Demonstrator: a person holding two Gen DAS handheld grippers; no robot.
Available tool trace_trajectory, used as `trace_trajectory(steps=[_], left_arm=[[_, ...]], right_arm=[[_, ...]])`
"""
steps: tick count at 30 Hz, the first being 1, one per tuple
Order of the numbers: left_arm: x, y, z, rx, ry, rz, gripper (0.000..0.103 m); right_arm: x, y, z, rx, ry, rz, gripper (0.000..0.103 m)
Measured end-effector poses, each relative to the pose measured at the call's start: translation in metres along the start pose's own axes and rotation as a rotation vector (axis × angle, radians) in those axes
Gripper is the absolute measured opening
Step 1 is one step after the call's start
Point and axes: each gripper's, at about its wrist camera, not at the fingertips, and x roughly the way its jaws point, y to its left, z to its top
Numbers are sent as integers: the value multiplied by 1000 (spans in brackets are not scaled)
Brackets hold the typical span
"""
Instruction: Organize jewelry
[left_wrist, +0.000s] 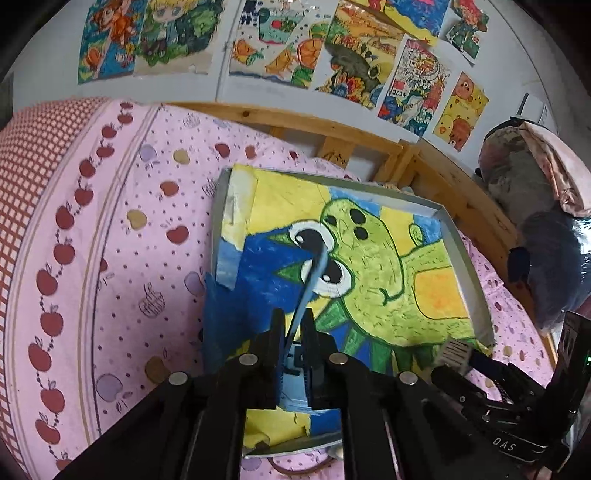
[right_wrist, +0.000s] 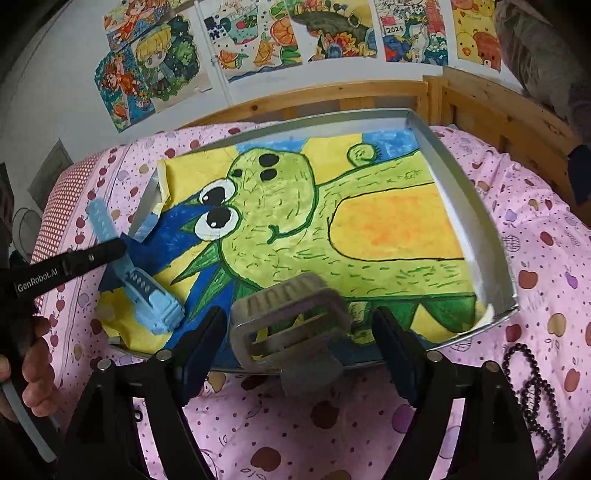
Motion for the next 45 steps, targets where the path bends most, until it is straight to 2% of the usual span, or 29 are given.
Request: trace_trajectory(steps=[2,5,6,7,9,10,20,27,36,45], left_arm=[[-1,-1,-1,0,8,6,21],[-9,-2,-3,1,-10,23,46],[-14,-3,-5,-1,-25,35,70],[-19,-2,-5,-3,-43,47,88],[-38,-3,-11,-2,-130,62,91],[-43,-4,-11,7,-143,53,93],[-92,-17,-39,83,-208,56,97],[-136,-24,-67,99,-277,21,103],[-177,-29,-105,99,-289,8,103],[-209,-34,-144,135,-281,39,103]], right_arm=[[-5,1,0,-3,-7,-4,79],[-14,2,0,-12,-24,-12,84],[-17,2,-1,-14,-30,-14,84],[-22,2,-3,-18,-37,-19,84],[-32,1,-5,-26,-53,-29,85],[-37,0,-7,-28,-64,-32,88],[-93,-6,-28,-33,-158,-16,94],[-143,-7,-53,-68,-248,-8,98],[-195,-5,-86,-110,-314,-15,99],[-233,-3,-119,-144,-349,-16,101]])
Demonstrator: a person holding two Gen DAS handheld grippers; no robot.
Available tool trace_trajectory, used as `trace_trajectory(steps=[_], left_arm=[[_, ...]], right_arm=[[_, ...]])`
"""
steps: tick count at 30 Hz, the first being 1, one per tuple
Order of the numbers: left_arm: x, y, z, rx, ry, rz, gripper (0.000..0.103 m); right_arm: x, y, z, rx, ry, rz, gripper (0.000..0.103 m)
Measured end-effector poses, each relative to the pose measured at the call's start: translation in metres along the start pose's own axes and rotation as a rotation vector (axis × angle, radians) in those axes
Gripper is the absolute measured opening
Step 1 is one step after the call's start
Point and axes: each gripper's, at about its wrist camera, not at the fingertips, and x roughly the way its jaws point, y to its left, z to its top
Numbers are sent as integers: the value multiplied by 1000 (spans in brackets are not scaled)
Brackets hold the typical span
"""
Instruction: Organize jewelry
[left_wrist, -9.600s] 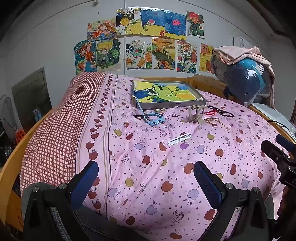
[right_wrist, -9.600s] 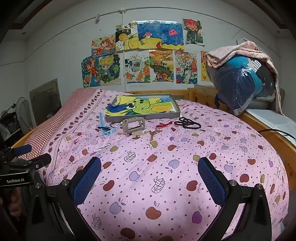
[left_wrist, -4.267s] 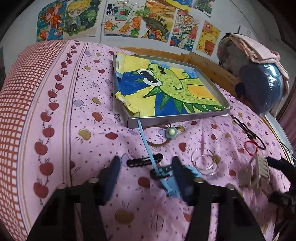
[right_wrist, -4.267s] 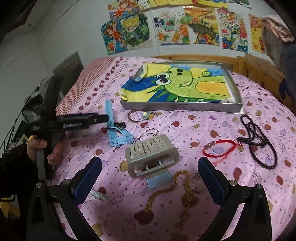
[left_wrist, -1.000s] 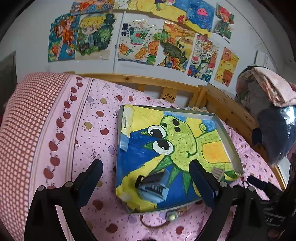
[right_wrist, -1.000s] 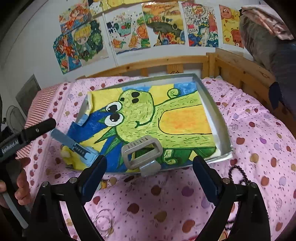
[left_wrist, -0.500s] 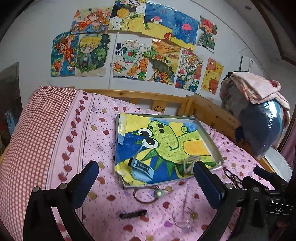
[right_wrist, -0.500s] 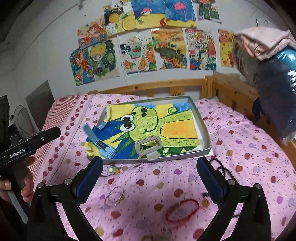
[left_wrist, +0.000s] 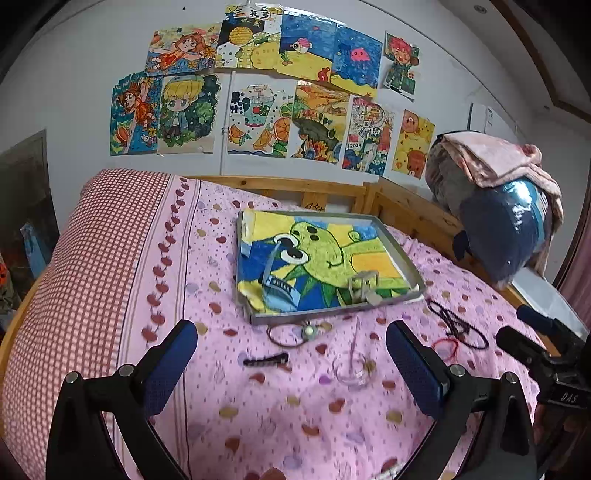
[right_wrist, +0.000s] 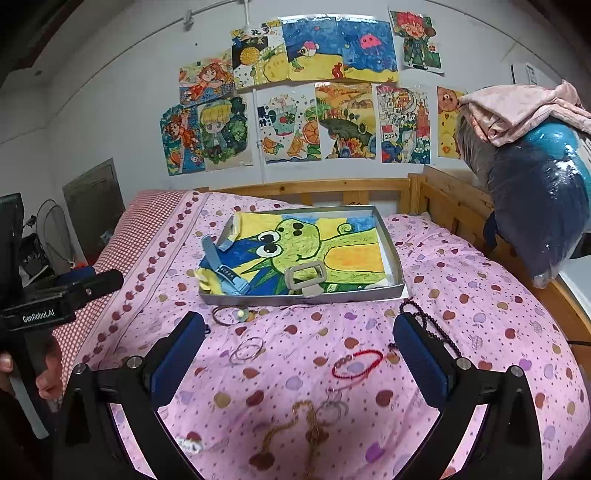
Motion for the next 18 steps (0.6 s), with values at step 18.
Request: trace_trajectory(steps=[18], left_arm=[[-41,-33,-61,126,52,1,103]], right_arm=[[-52,-15,-50,-27,46,-19,101]])
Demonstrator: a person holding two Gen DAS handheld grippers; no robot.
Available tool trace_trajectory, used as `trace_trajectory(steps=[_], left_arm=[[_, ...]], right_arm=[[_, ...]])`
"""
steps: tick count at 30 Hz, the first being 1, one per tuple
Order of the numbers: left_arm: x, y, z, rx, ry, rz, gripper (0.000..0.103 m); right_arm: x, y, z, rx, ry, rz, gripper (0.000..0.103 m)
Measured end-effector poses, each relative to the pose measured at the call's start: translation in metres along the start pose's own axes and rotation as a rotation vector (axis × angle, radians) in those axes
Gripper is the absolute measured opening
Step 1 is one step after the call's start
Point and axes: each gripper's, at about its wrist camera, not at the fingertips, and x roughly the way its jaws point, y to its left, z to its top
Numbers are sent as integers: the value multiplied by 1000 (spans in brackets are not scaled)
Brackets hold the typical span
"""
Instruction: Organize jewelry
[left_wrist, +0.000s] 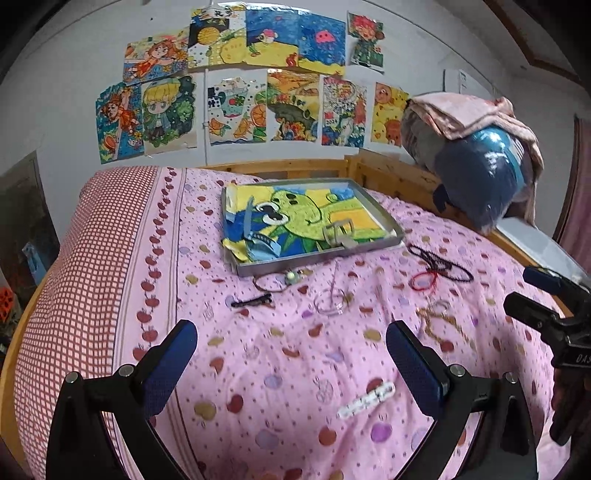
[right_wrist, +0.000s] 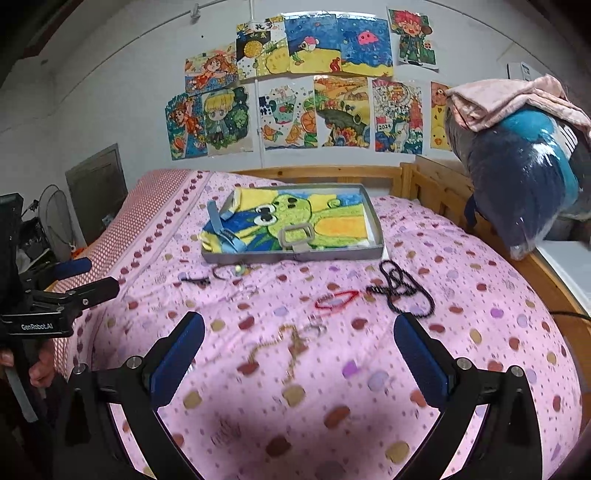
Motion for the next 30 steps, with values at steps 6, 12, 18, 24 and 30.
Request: trace_trajectory(steps=[6,12,18,24,30], left_arm=[[-1,-3,-24,43,46,-46,103],[12,-11,-45,100,130,-117,103],[31,-22,-53,180,206,-202,103],[49,-28,-55,253,253,-270,99],[62,-30,-58,307,300,-318,62]], right_arm=[[-4,-10,-18,-2,40,-1,101],[1,-15,-35,-4,93,18,101],[8,-17,-42,-5,120,48,101],[21,-18,-38,-12,153,98,101],[38,-19,-32,5,185,169,101]])
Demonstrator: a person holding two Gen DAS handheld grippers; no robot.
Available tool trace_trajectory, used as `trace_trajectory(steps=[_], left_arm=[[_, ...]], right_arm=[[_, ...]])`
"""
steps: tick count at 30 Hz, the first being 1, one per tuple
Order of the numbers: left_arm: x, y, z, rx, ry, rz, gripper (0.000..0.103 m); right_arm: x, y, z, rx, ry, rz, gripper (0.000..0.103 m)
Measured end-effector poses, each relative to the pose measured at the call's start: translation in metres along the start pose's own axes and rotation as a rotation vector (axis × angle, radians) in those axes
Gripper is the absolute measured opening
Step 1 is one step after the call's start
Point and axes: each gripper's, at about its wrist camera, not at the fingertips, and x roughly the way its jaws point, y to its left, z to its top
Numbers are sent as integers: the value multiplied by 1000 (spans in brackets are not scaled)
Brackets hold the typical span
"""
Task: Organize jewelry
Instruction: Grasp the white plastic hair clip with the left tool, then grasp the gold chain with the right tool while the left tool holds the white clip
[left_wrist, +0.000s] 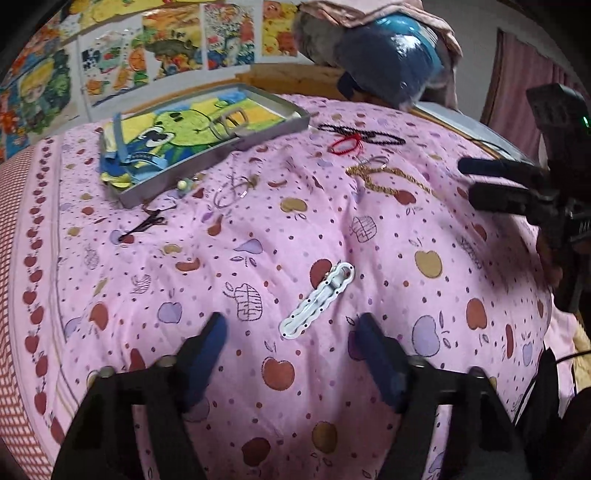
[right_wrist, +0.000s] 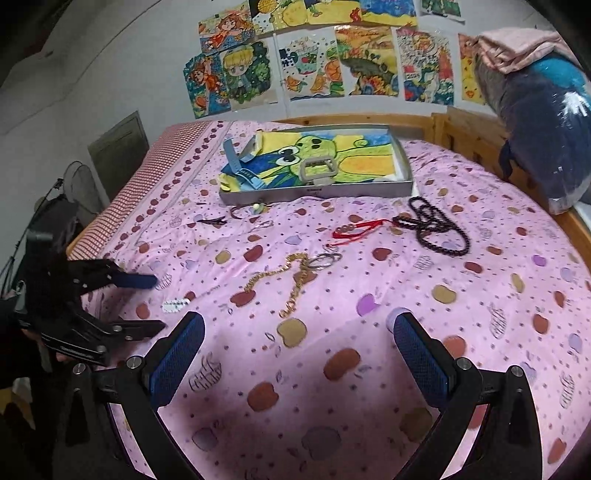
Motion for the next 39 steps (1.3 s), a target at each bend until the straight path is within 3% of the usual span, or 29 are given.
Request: trace_trajectory(steps=[4,9,14,17,20,26,31,35,39], left_arm=[[6,-1,3,40,15,-11,47],[16,0,6,65,43,-33,37],[24,-2,8,73,69,-69,24],[27,-3,7,77,71,-67,18],[28,-1,6,55,70,-58,11],[26,8,6,-49,58,-55,11],[25,12,7,-116,30,-40,11],[24,17,9,-157,17,-37,10],[24,17,10,-166,12,-34,10]], right_arm=[[13,1,5,13,24,32,101],[31,5,12,24,71,51,99],[52,9,18,39,133,60,80],[60,15,19,20,152,46,77],[64,18,20,8,167,26,68],[61,13,20,46,167,51,47],[69,17,24,30,170,47,39],[75,25,25,2,189,63,22],[75,29,24,-11,200,70,17]])
